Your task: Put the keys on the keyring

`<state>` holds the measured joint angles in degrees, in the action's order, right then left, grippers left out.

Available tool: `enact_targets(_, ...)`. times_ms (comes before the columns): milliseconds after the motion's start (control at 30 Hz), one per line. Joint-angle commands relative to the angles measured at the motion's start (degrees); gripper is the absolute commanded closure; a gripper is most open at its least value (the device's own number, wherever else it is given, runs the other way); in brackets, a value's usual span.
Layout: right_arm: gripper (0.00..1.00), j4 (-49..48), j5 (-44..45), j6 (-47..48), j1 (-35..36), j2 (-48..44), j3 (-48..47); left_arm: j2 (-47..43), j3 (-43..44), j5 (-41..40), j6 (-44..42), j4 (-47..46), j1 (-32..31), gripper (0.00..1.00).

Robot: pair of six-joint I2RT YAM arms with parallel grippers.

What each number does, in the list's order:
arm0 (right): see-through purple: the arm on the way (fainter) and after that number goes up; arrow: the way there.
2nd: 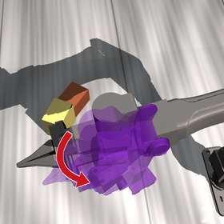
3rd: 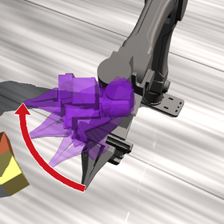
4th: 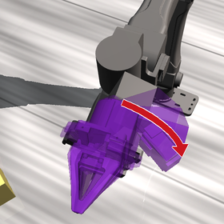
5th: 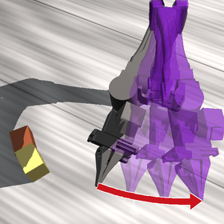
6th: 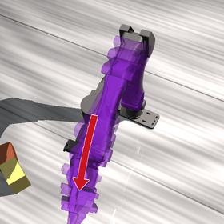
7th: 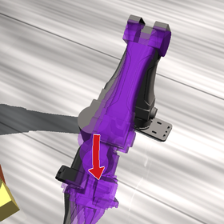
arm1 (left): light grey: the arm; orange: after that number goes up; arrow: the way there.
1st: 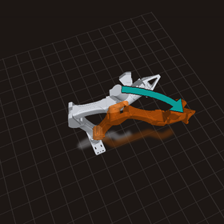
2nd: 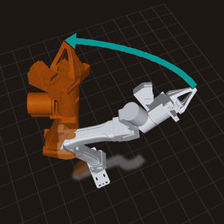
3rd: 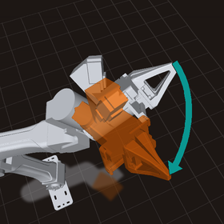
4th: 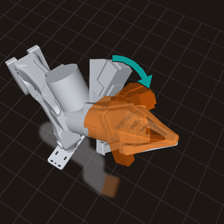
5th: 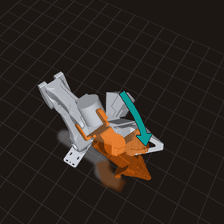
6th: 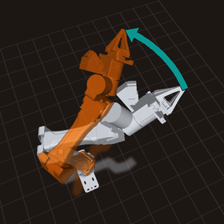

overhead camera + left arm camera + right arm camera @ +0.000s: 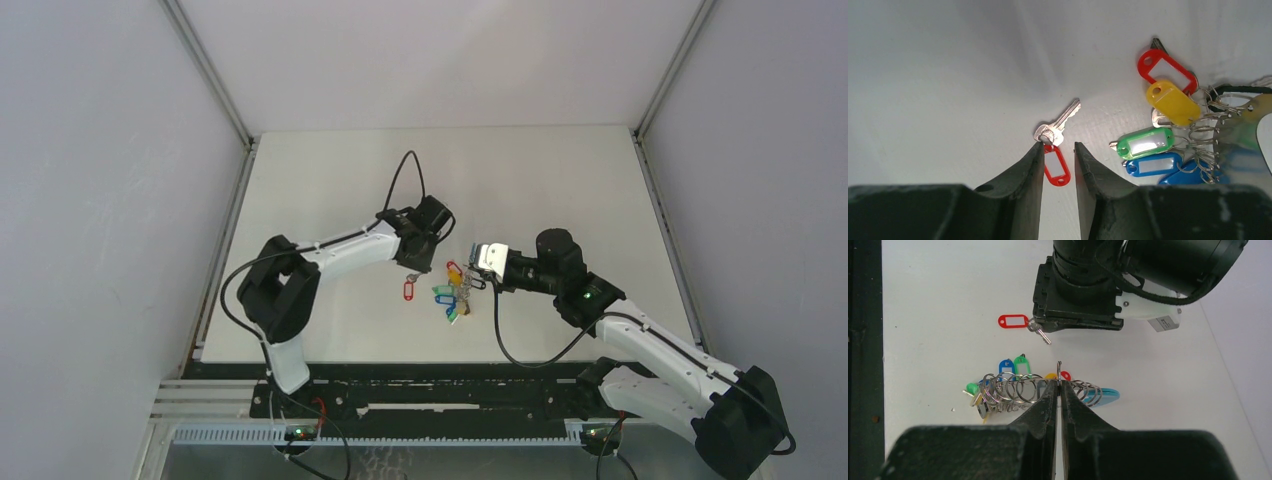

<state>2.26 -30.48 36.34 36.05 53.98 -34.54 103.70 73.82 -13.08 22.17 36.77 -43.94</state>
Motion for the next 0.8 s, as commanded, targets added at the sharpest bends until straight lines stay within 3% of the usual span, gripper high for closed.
enact_targets(0, 1.00, -2.7, 0.0, 0.8, 0.4, -1.7, -0.7, 1.8, 3.8, -2.8, 3.2, 2.5, -1.1, 0.67)
enact_targets(767, 1.00, -2.7, 0.1, 0.8, 0.4, -1.9, -0.7, 7.4, 6.1, -5.8, 3.5, 5.4, -2.3, 0.75)
